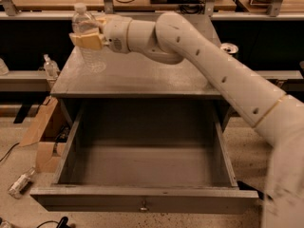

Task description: Place water bottle into top drawer

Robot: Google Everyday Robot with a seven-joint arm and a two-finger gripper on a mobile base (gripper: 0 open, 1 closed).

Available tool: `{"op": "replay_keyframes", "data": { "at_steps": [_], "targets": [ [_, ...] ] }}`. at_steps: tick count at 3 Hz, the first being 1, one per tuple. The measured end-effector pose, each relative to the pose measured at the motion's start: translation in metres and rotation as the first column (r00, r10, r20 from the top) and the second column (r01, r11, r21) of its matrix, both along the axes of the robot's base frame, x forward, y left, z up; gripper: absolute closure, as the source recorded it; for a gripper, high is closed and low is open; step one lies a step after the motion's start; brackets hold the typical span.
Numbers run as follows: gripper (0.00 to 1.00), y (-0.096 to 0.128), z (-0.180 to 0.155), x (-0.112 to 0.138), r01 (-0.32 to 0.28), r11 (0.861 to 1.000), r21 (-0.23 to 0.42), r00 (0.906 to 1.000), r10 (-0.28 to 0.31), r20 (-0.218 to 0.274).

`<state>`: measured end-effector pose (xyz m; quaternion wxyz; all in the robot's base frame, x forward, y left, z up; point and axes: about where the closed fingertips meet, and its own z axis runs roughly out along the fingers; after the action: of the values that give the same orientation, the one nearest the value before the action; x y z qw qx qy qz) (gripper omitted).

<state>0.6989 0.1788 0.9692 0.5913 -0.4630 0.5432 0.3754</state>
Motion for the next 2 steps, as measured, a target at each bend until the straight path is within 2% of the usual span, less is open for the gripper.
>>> {"op": "replay_keyframes", "data": {
  "at_steps": [1, 2],
  "targets": [
    [1.0, -0.021, 0.009, -0.05, 0.047, 0.999, 0.013, 0.9989, -0.047, 0.005],
    [1.0, -0.037, -0.012, -0.114, 0.059, 0.998, 0.027, 0.9975, -0.057, -0.04]
  ]
}}
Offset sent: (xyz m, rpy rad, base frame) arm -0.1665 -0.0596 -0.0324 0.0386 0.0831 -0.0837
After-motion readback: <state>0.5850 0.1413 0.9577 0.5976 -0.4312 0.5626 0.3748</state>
